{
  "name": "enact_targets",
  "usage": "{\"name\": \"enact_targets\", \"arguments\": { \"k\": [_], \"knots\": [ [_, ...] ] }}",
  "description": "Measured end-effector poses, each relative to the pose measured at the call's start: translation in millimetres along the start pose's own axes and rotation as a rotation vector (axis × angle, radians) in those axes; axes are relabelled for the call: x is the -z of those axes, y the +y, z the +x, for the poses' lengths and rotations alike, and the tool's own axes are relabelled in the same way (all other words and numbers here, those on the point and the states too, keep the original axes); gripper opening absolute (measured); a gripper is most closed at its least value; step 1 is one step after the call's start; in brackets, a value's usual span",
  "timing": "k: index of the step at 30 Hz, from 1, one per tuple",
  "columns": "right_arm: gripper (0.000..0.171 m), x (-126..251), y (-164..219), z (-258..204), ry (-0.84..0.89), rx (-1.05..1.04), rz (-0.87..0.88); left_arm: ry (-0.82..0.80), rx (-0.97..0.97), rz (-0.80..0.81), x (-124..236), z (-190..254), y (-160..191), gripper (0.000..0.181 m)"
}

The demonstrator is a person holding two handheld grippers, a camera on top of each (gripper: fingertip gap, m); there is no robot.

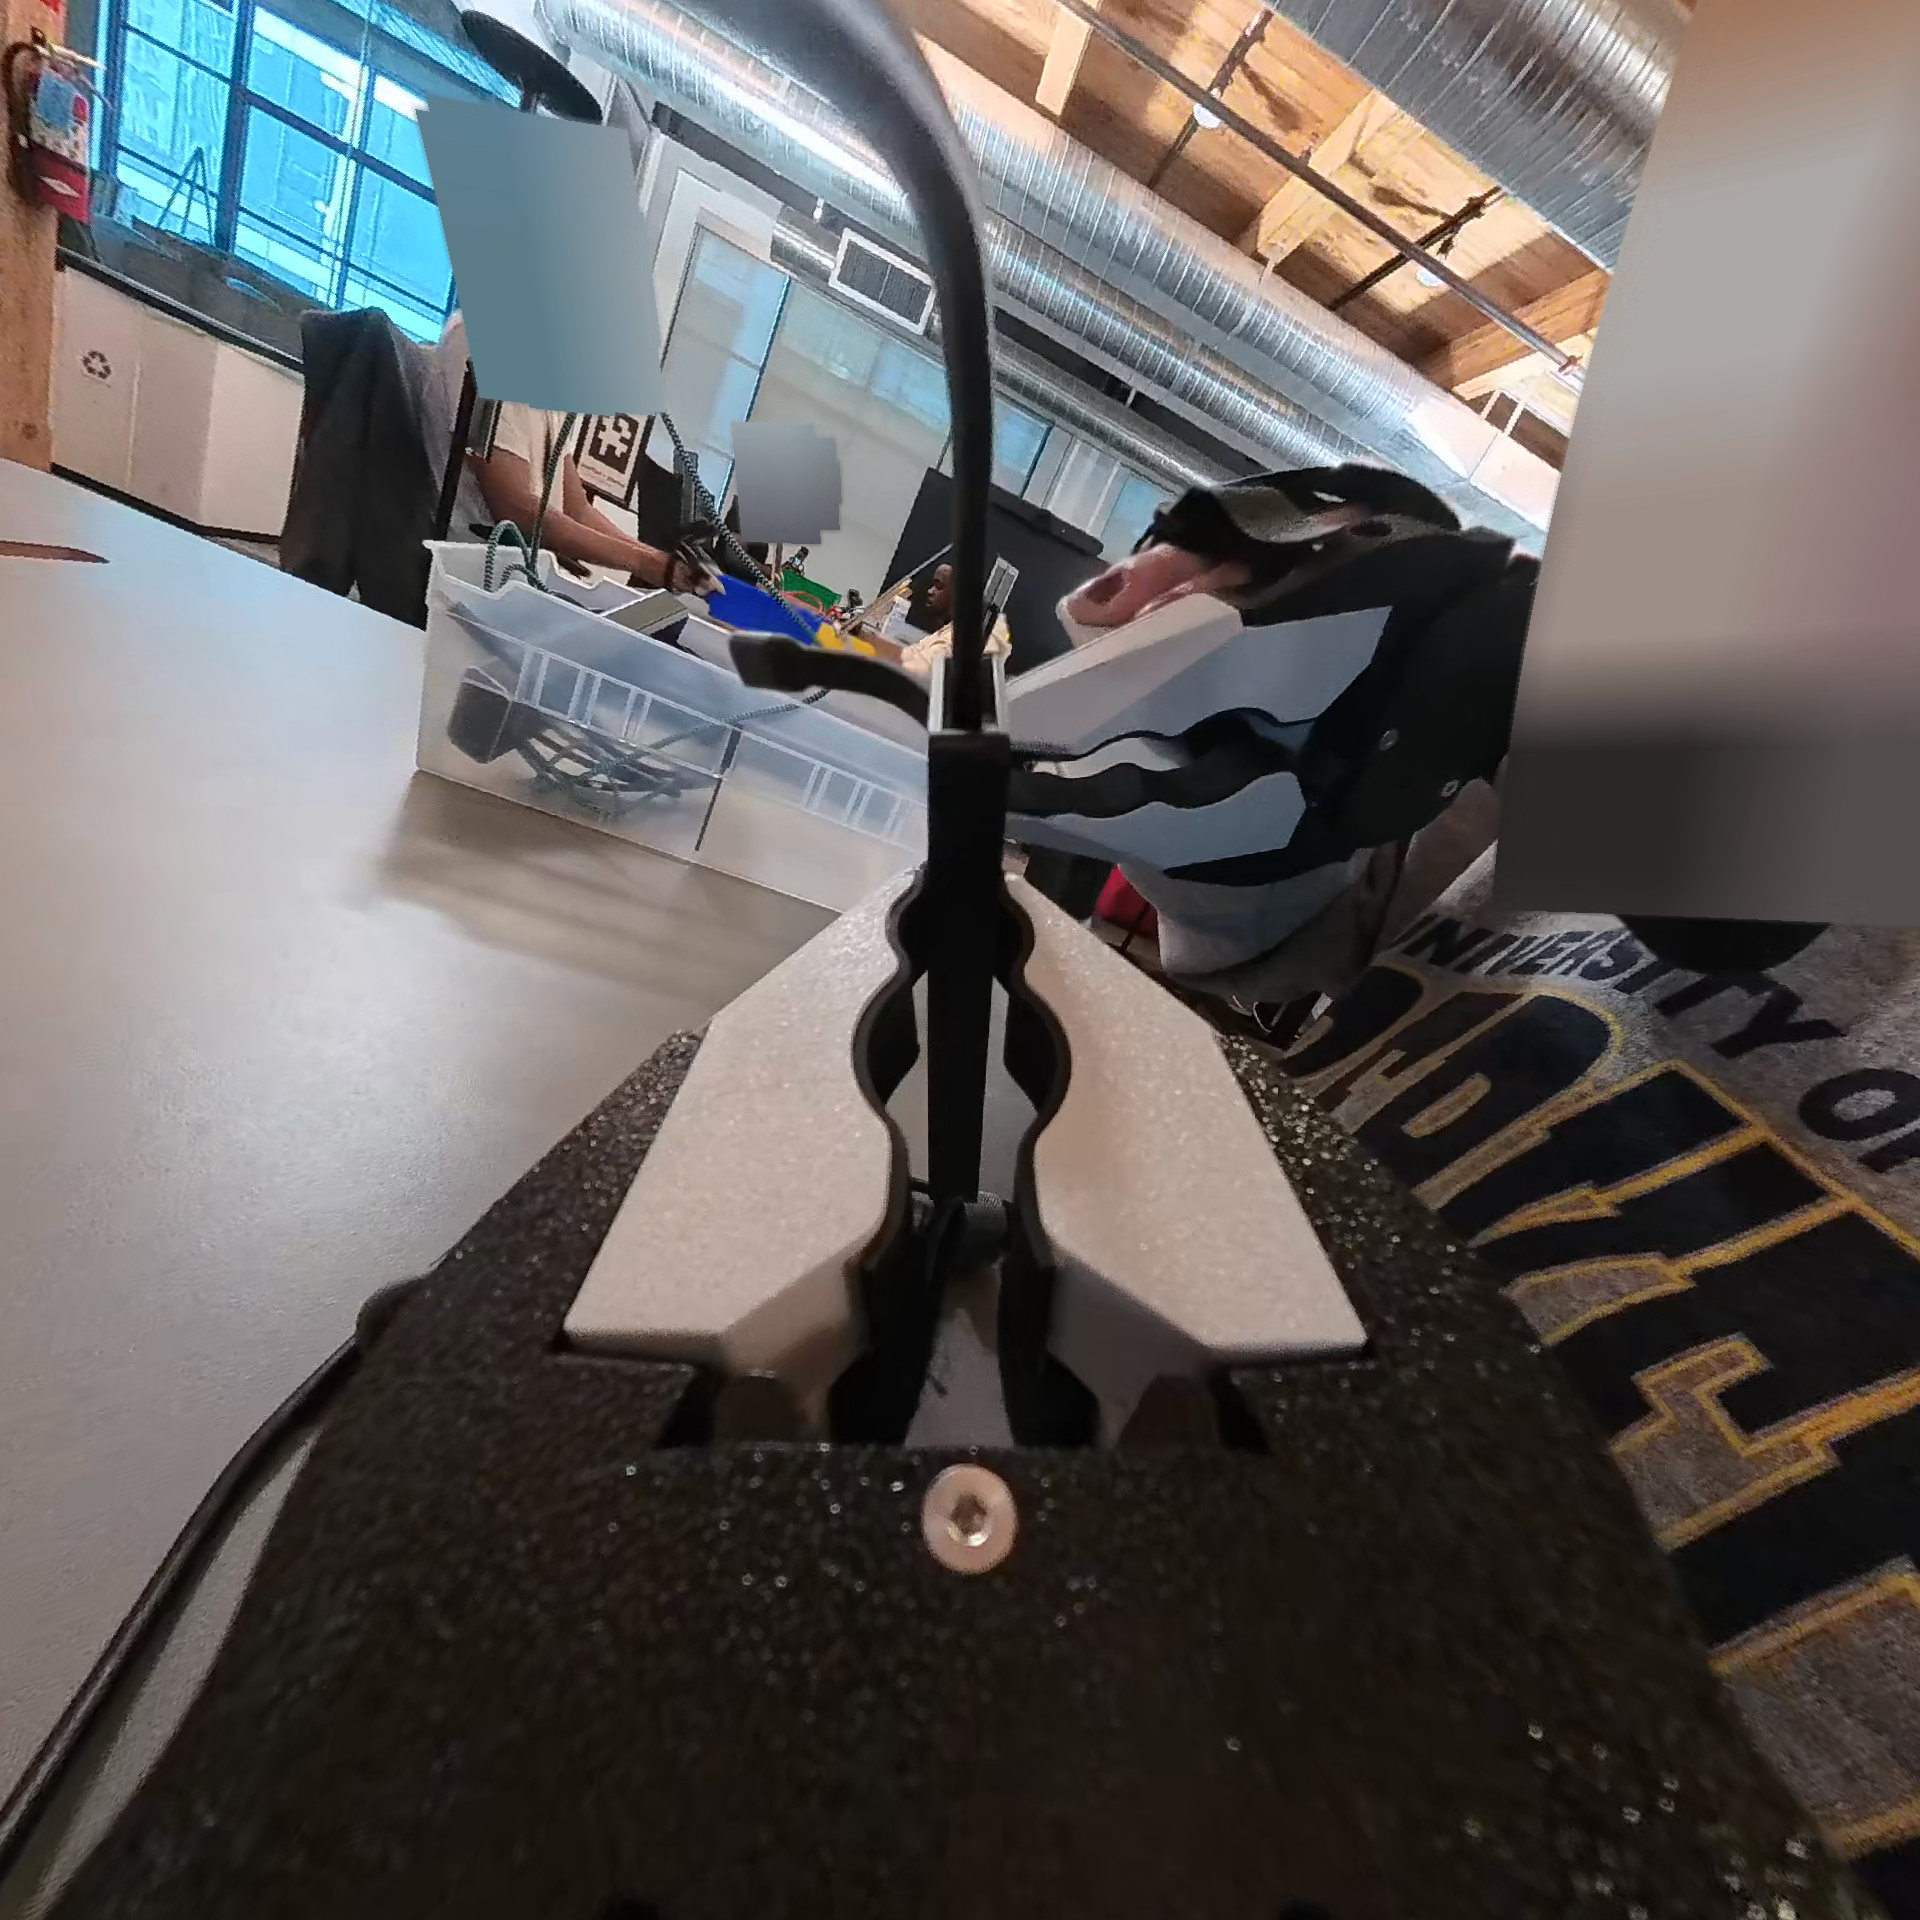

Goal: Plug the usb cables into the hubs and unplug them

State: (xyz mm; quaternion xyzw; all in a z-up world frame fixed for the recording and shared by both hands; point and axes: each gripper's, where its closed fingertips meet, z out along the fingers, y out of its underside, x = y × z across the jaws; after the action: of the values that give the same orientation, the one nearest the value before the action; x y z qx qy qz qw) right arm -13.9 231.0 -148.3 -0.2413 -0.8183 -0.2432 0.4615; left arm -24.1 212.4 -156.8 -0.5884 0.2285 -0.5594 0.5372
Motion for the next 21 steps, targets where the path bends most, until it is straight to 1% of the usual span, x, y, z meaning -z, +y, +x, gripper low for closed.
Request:
{"name": "enact_targets", "arguments": {
  "k": [8, 13, 16, 19, 21],
  "knots": [
    [0.008, 0.7, -3.1, -1.2, 0.002, -0.023, 0.033, 0.0, 0.005, -0.019, 0.6, -0.9, 2.3, 0.008],
    [0.008, -2.2, -1.1, -2.5, 0.002, -0.091, 0.067, -0.005, -0.011, -0.008, 0.9, -0.1, 0.5, 0.008],
    [0.008, 0.2, 2.8, 5.0, 0.062, -0.233, 0.155, -0.002, -0.016, 0.033, 3.9, 0.4, -6.0, 0.008],
    [0.008, 11.0, 5.8, 13.3, 0.113, -0.487, 0.322, 0.015, -0.021, 0.056, 5.9, 2.8, -9.7, 0.008],
    [0.008, 17.6, 12.1, 16.7, 0.15, -0.602, 0.377, 0.056, -0.037, 0.088, 6.8, 10.1, -14.6, 0.007]
  ]
}}
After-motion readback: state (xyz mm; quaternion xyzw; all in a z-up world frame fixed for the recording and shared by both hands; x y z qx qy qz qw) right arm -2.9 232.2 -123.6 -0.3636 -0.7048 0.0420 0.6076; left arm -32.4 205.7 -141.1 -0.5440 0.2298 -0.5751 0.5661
